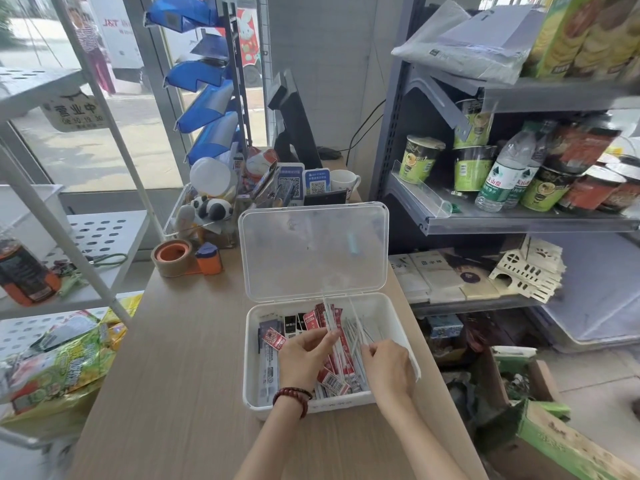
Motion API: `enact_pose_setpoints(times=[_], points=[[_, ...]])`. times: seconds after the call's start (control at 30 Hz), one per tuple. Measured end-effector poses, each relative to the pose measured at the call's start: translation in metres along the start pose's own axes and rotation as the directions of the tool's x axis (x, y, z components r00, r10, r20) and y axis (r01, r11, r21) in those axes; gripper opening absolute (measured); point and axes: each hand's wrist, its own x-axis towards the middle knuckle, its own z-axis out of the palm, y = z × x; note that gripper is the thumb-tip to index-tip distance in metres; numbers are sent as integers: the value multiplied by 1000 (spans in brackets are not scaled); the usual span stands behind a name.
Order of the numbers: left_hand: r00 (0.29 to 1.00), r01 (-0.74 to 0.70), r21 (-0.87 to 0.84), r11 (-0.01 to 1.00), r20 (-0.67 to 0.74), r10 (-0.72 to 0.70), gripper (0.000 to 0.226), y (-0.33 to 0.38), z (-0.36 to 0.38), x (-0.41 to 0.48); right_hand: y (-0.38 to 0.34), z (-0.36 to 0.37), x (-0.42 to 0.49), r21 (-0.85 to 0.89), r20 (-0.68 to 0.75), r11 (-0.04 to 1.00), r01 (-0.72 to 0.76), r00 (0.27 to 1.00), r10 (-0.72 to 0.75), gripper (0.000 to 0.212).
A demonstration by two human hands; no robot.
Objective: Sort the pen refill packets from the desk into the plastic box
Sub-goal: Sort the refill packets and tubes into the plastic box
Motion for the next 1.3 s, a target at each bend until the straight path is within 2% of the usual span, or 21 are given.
enact_pose_setpoints(times=[0.1, 0.27, 0.47, 0.67, 0.83, 0.93, 1.0, 1.1, 1.2, 1.3], points=[[1000, 4, 3, 1000, -26, -4, 22, 1, -1, 0, 0, 0, 0, -18, 6, 1000, 4, 1000, -4, 36], [999, 16, 7, 1000, -32, -15, 23, 2, -1, -1, -1, -5, -3, -35, 33, 999, 13, 999, -12, 19], [1000, 21, 43, 999, -18, -20, 29, -1, -2, 0, 0, -4, -1, -63, 59, 998, 11, 998, -7, 19], [999, 40, 48, 998, 7, -41, 28, -1, -1, 1, 2, -1, 3, -98, 144, 995, 11, 990, 3, 29], [1000, 24, 56, 998, -1, -24, 27, -3, 0, 2, -3, -15, -5, 132, 76, 980, 146, 985, -157, 39], [1000, -30, 103, 994, -4, 30, 21, -3, 0, 1, -2, -22, -8, 250, 156, 947, 203, 957, -246, 45], [998, -64, 151, 987, 27, 61, 18, -4, 1, 0, 0, -26, -6, 413, 217, 894, 174, 934, -282, 44], [995, -89, 211, 973, 71, 76, 16, -6, 3, 1, 5, -31, -2, 639, 267, 766, 75, 911, -313, 26], [993, -96, 222, 970, 83, 80, 11, -7, 3, 3, 5, -33, -2, 680, 292, 730, 66, 889, -352, 22], [996, -77, 168, 983, 46, 70, 10, -5, 3, 2, 6, -27, 0, 647, 235, 759, 71, 928, -288, 15]])
